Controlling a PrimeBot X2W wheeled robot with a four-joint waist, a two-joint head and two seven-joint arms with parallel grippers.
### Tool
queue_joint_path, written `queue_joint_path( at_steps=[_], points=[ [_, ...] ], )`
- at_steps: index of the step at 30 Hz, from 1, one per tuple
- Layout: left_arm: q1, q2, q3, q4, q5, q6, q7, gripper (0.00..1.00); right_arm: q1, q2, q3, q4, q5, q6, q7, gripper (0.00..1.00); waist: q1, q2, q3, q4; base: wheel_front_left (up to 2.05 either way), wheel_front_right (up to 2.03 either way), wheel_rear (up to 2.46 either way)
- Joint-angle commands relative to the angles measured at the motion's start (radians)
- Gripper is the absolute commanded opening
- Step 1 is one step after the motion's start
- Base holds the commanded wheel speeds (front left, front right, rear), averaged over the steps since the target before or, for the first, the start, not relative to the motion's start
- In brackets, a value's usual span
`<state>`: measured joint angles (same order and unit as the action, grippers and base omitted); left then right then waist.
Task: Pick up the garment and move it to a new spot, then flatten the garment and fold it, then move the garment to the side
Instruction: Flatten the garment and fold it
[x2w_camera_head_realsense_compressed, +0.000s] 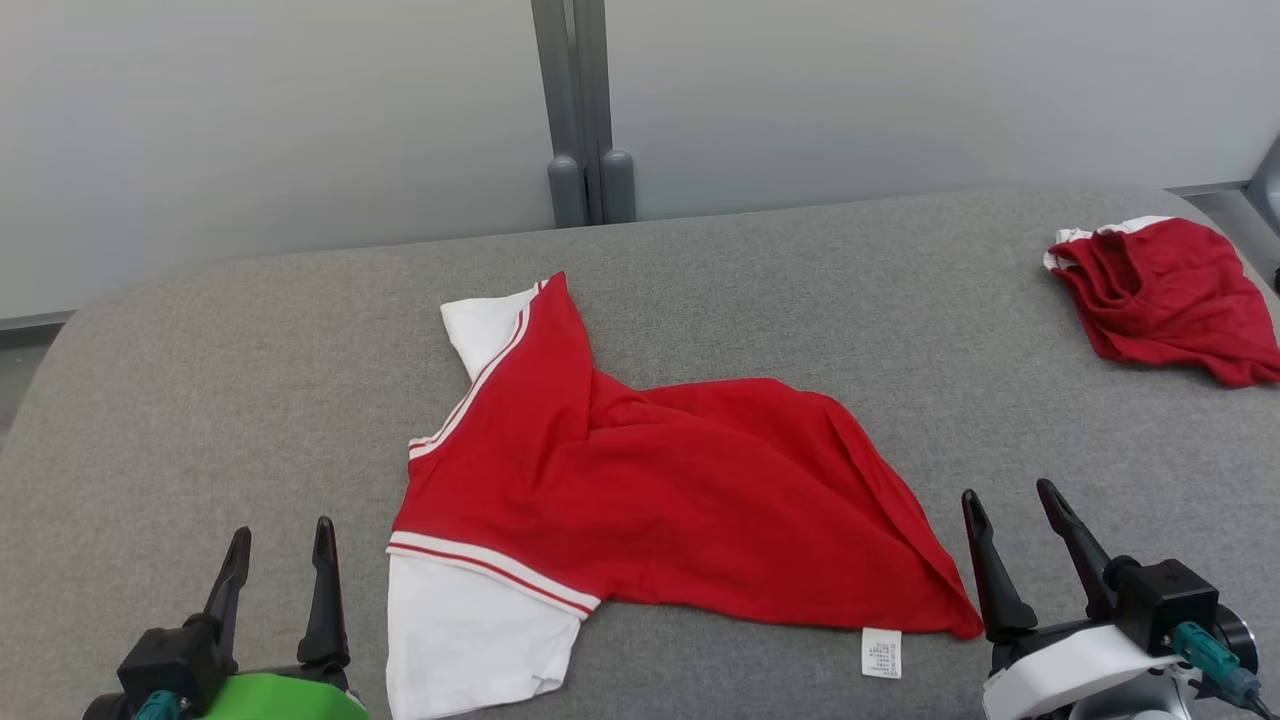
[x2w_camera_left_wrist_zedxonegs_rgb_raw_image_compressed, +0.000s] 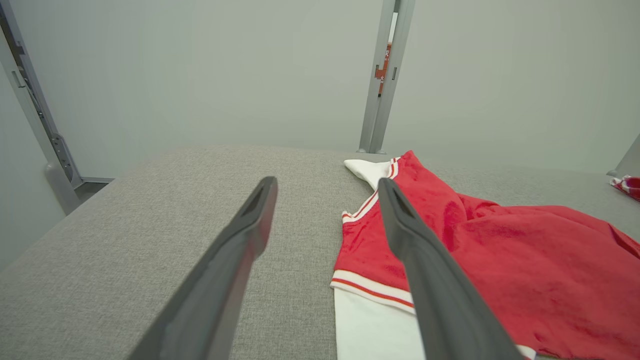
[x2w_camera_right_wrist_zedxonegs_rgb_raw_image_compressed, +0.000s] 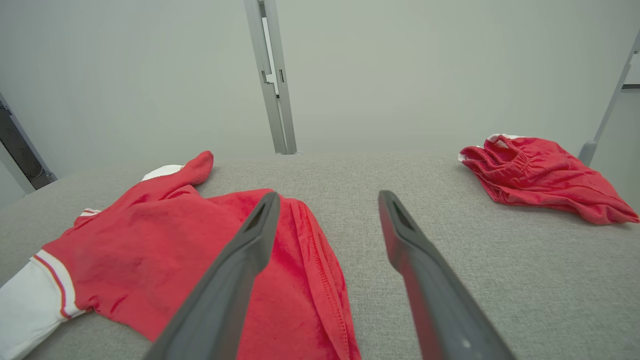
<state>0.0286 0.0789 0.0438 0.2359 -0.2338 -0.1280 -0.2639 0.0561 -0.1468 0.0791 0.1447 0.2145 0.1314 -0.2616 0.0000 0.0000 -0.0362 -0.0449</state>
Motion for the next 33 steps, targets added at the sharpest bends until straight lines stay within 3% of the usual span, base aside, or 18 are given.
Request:
queue_joint_path(
  at_steps=[1,18,33],
  points=[
    [0.014,0.01,0.001,0.003,0.0,-0.004,0.0,1.0,0.01,-0.003,0.001,-0.005,-0.003,-0.002,-0.005,1.0,0.0,0.0,-0.001,0.0,0.0,0.0,0.0],
    [0.033,0.01,-0.048,0.08,-0.006,-0.004,0.0,1.0,0.013,-0.01,0.008,0.04,0.008,-0.002,-0.005,1.0,0.0,0.0,0.009,0.002,0.0,0.0,0.0],
    [0.011,-0.011,-0.164,0.364,-0.074,-0.003,0.0,1.0,-0.052,-0.025,0.024,0.327,0.023,-0.002,-0.005,1.0,0.0,0.0,0.054,0.009,0.0,0.0,0.0]
  ],
)
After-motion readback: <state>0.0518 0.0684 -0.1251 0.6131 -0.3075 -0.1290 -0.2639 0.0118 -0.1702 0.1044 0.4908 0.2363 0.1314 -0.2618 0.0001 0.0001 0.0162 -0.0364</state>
